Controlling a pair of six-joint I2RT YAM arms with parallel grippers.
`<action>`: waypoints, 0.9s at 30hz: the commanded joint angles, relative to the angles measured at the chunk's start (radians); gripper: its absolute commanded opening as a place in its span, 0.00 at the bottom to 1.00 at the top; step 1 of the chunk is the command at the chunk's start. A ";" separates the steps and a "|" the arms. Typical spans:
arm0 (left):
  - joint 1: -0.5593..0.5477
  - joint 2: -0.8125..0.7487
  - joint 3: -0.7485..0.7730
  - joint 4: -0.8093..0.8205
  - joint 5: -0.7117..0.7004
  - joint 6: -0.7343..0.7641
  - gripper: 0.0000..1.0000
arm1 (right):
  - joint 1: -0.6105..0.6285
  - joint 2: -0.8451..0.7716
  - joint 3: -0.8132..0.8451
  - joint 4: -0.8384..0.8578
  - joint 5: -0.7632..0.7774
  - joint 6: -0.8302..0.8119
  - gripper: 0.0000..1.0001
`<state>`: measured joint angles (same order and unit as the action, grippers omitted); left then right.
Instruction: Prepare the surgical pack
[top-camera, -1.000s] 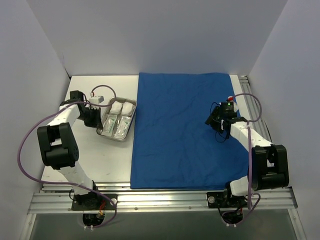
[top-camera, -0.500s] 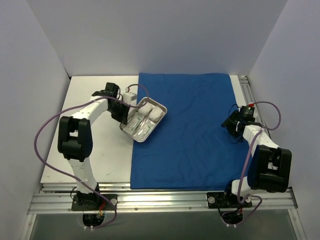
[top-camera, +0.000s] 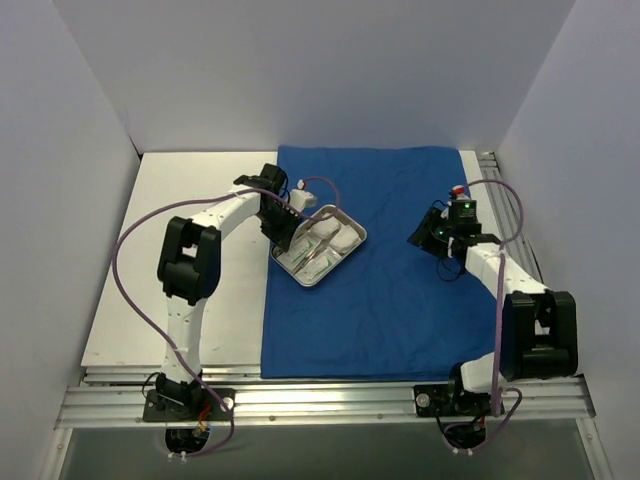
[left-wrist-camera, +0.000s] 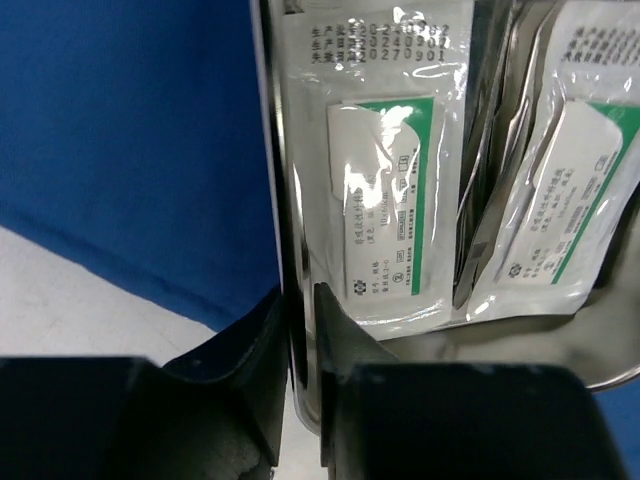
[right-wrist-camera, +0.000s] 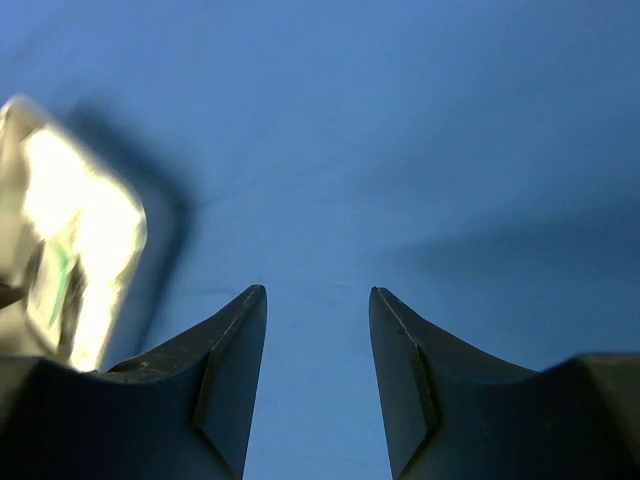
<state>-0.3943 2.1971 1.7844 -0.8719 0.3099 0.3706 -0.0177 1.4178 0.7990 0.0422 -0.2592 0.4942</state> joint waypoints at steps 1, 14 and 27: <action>-0.024 -0.011 0.050 -0.027 0.020 0.014 0.39 | 0.117 0.076 0.100 0.027 -0.029 -0.065 0.41; 0.038 -0.246 -0.003 -0.091 0.024 -0.015 0.69 | 0.318 0.386 0.456 -0.038 0.063 -0.233 0.33; 0.049 -0.241 -0.302 -0.102 -0.072 -0.082 0.83 | 0.383 0.526 0.554 -0.080 0.061 -0.290 0.32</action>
<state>-0.3439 1.9301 1.5047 -0.9951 0.2649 0.3157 0.3576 1.9331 1.3132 0.0105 -0.2173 0.2329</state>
